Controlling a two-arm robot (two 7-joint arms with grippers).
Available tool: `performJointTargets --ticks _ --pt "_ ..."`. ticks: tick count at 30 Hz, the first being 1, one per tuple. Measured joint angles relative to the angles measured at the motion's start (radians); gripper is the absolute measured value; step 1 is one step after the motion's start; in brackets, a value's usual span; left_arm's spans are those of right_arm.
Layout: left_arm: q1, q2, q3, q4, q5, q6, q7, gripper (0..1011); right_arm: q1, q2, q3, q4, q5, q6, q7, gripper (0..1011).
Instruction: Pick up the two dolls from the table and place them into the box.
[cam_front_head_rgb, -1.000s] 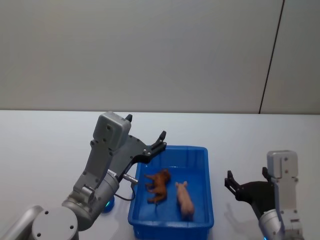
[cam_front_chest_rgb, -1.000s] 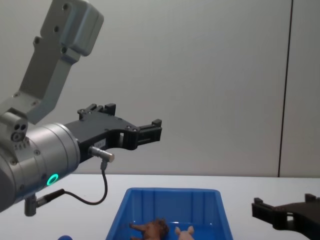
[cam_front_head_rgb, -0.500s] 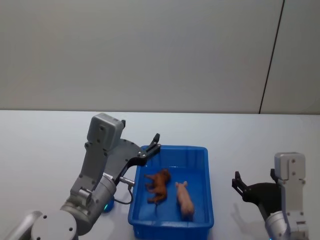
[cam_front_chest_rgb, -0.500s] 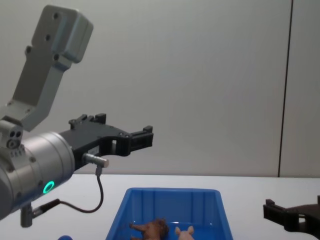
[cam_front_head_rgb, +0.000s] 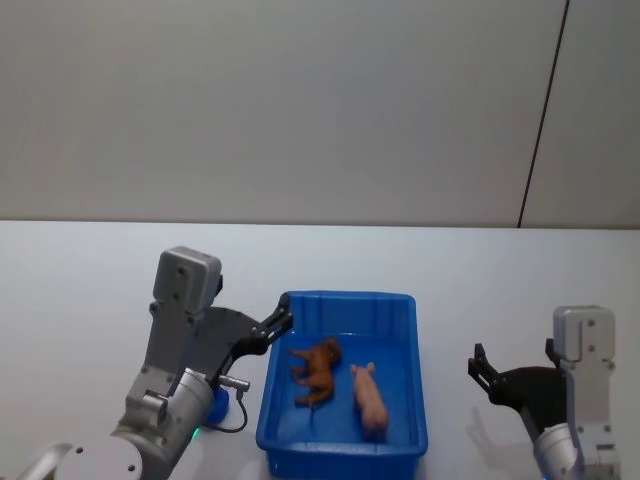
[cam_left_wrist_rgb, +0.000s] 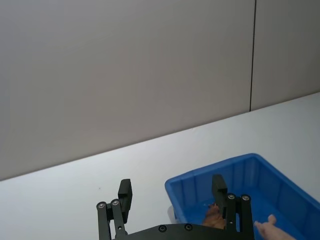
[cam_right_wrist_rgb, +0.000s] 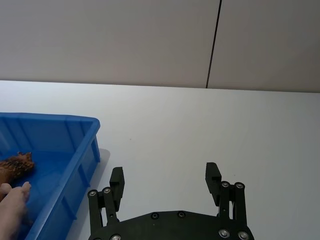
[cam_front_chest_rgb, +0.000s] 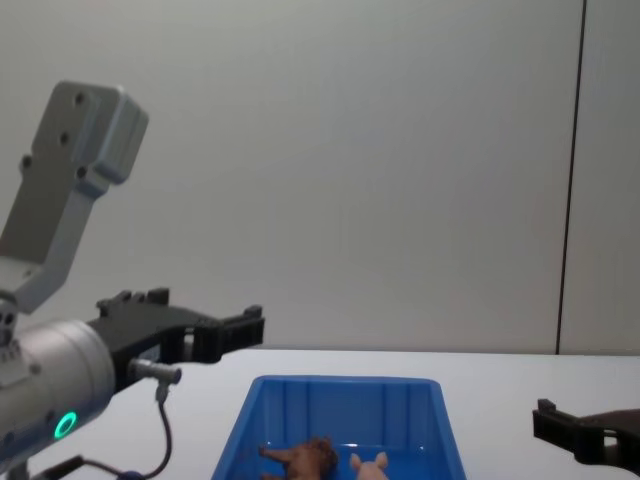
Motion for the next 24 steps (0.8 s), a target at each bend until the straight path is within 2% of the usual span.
performJointTargets --ticks 14,24 --pt "0.028 0.016 -0.020 0.025 -0.043 0.073 0.052 1003 -0.001 0.001 0.001 -0.001 0.000 0.000 -0.003 1001" --pt "0.042 0.020 -0.030 0.045 -0.061 0.101 0.068 1003 -0.002 0.001 0.001 -0.001 0.000 0.000 -0.004 1001"
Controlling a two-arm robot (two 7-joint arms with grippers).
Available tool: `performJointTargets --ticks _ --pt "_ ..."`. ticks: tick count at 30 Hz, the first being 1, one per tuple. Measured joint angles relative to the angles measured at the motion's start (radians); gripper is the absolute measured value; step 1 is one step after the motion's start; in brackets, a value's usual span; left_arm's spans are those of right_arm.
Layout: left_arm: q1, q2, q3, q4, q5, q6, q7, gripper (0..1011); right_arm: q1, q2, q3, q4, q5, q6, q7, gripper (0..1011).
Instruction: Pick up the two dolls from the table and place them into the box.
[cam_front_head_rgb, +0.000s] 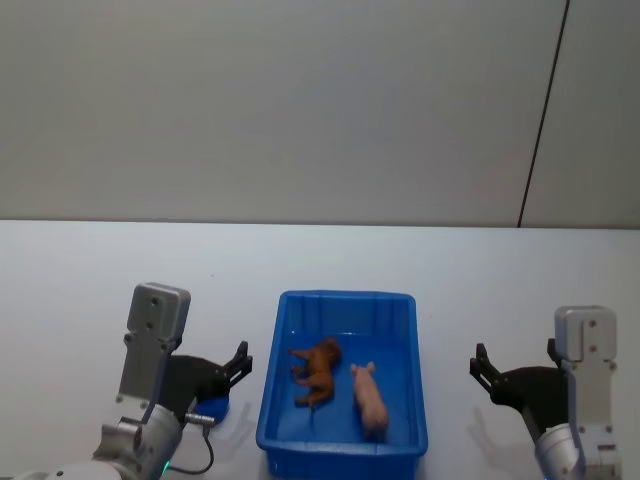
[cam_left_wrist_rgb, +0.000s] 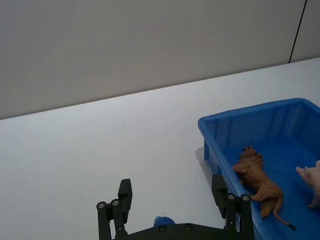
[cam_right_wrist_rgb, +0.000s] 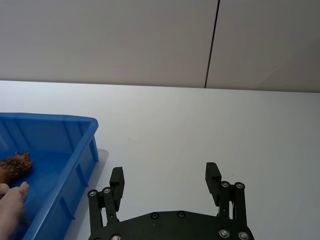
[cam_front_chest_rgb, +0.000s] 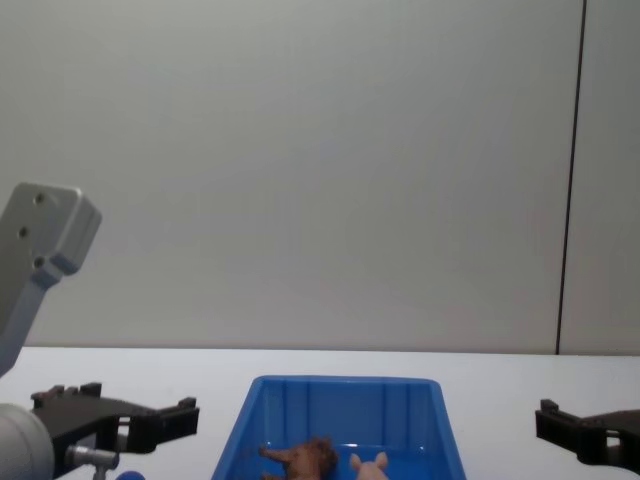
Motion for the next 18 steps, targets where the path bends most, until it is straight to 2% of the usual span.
performJointTargets --ticks 18 --pt "-0.005 -0.014 -0.013 0.080 -0.025 0.028 -0.018 1003 0.000 0.000 0.000 0.000 0.000 0.000 0.000 1001"
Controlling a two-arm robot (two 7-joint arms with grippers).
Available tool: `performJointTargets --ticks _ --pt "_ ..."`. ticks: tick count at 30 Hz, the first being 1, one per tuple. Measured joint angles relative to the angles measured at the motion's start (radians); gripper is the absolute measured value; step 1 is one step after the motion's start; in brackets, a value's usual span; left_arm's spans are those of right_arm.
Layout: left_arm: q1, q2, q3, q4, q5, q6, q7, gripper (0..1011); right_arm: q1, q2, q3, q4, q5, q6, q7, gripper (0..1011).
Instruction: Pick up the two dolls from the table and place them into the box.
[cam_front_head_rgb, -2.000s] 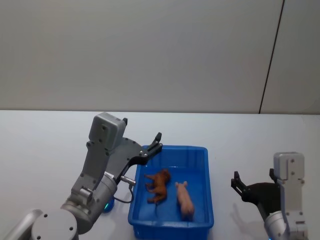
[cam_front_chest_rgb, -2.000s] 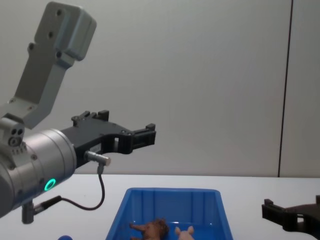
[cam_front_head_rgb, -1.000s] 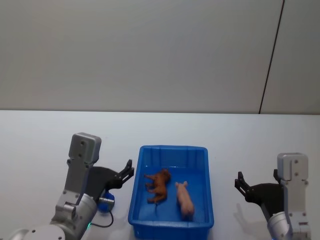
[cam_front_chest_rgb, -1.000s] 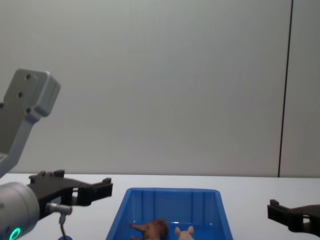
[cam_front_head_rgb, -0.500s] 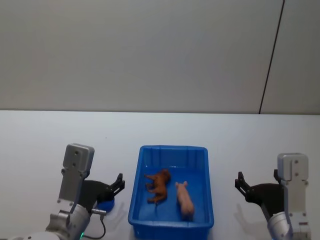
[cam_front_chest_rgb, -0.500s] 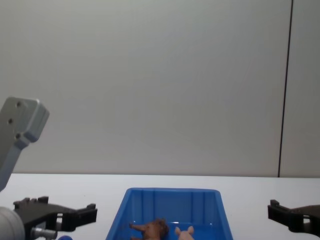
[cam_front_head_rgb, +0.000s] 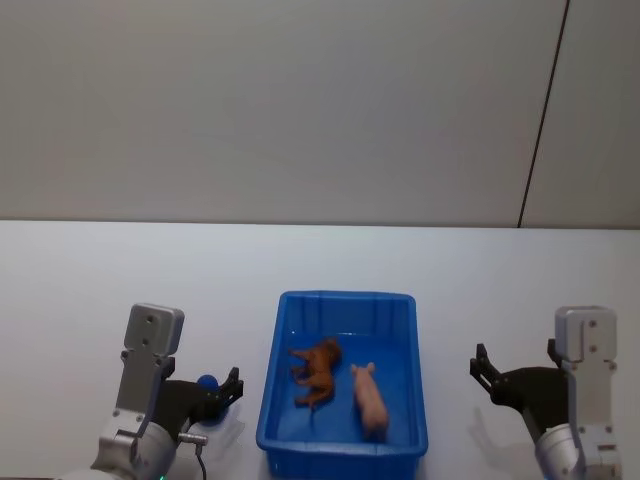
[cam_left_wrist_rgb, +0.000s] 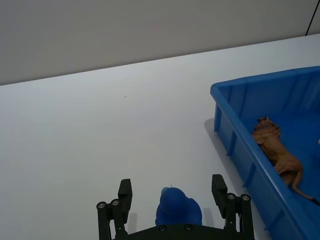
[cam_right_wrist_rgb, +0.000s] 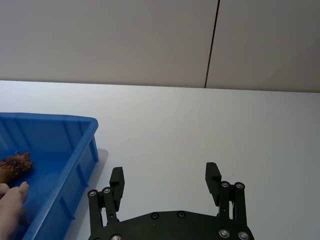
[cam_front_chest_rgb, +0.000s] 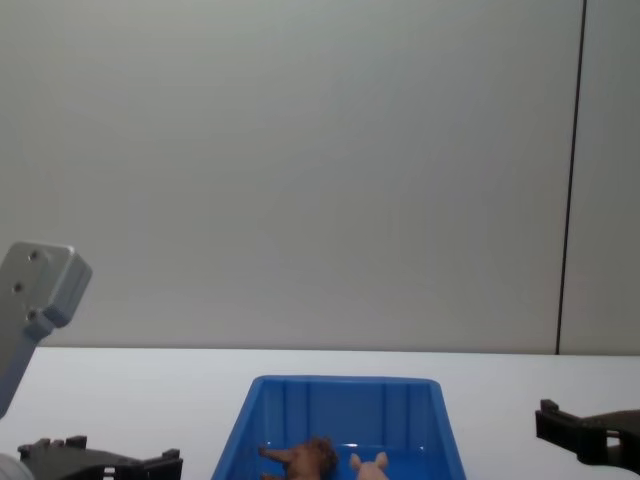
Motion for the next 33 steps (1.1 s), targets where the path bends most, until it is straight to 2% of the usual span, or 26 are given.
performJointTargets --ticks 14,18,33 --pt "-0.031 -0.023 -0.008 0.081 -0.001 0.000 -0.047 1003 0.000 0.000 0.000 0.000 0.000 0.000 0.000 1001" --pt "-0.036 -0.028 -0.009 0.094 -0.001 0.001 -0.054 958 0.000 0.000 0.000 0.000 0.000 0.000 0.000 1001" --pt "-0.047 -0.040 -0.014 0.125 -0.005 0.018 -0.071 503 0.000 0.000 0.000 0.000 0.000 0.000 0.000 1001"
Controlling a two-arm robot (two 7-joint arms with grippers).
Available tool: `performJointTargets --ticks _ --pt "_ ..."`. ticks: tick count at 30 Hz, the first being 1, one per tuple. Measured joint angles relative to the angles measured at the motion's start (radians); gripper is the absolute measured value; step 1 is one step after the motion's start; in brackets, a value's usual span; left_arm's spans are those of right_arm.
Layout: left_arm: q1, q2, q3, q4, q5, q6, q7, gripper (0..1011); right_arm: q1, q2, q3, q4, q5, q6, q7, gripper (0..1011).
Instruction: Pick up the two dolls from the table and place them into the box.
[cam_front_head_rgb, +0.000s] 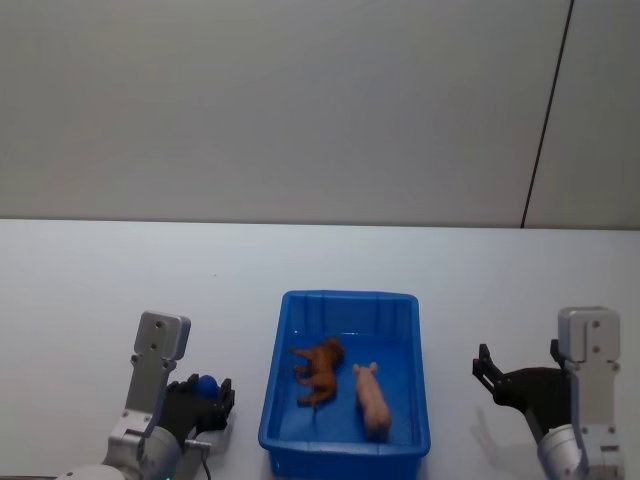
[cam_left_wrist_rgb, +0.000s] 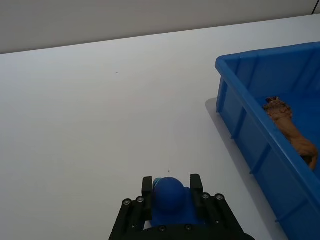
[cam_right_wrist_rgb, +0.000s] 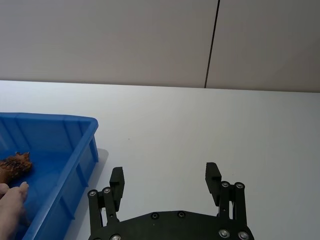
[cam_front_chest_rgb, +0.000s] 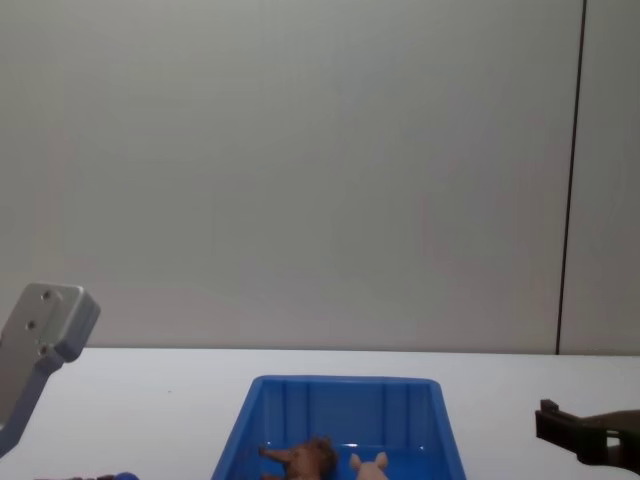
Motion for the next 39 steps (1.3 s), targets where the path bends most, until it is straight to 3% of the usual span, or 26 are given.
performJointTargets --ticks 7,23,32,39 --pt "0.002 -0.002 -0.003 -0.001 0.002 0.000 0.000 302 0.000 0.000 0.000 0.000 0.000 0.000 0.000 1001" --pt "0.004 0.005 -0.014 -0.063 0.045 -0.015 -0.007 214 0.000 0.000 0.000 0.000 0.000 0.000 0.000 1001" --pt "-0.009 0.011 -0.021 -0.101 0.076 -0.040 -0.069 172 0.000 0.000 0.000 0.000 0.000 0.000 0.000 1001" --pt "-0.027 0.013 -0.027 -0.119 0.088 -0.073 -0.159 153 0.000 0.000 0.000 0.000 0.000 0.000 0.000 1001"
